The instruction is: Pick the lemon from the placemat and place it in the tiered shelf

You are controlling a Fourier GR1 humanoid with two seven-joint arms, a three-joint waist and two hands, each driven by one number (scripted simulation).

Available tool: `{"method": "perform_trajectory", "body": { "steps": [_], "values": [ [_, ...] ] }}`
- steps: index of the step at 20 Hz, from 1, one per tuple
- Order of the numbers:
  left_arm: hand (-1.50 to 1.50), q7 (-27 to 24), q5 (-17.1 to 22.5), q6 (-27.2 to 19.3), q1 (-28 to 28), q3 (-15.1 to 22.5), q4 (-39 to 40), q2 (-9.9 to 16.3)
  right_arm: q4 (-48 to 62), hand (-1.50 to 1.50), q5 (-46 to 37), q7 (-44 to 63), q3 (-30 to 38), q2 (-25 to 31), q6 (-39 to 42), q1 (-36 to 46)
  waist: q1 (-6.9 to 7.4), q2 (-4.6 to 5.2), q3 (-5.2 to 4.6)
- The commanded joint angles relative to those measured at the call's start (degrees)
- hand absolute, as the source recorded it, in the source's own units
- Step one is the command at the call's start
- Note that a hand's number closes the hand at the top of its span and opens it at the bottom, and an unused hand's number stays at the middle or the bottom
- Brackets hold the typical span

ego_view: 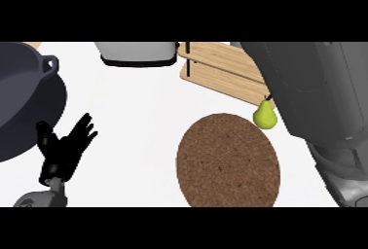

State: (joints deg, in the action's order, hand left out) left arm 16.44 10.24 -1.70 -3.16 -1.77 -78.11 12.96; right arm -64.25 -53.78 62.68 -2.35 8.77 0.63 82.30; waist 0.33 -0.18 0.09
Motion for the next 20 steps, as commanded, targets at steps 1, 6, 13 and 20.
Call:
{"method": "perform_trajectory", "body": {
  "steps": [1, 6, 13, 20],
  "values": [
    [0.00, -1.2, -0.5, -0.1, -1.5, -0.1, 4.4, -1.3, 3.8, 1.50, 2.0, 1.5, 3.4, 1.8, 4.3, 1.5, -0.20, 0.27, -0.15],
    [0.00, -0.4, -1.2, -0.2, 1.7, 0.0, 0.1, -0.5, 5.3, 1.50, 1.8, -3.3, 3.5, 4.2, 5.3, -1.1, 0.07, 0.14, -0.11],
    [0.00, 0.5, -0.4, 1.2, -0.8, -1.1, 0.8, -0.1, 16.1, 1.50, 0.5, -11.3, 5.6, 4.9, -2.0, -0.7, 0.69, 0.41, -0.12],
    [0.00, -1.7, -1.4, 1.7, -0.1, -0.9, 3.1, -0.8, 22.2, 1.50, -1.6, -15.3, 6.2, 5.4, -7.2, -0.7, 0.73, 0.50, -0.13]
  ]
}}
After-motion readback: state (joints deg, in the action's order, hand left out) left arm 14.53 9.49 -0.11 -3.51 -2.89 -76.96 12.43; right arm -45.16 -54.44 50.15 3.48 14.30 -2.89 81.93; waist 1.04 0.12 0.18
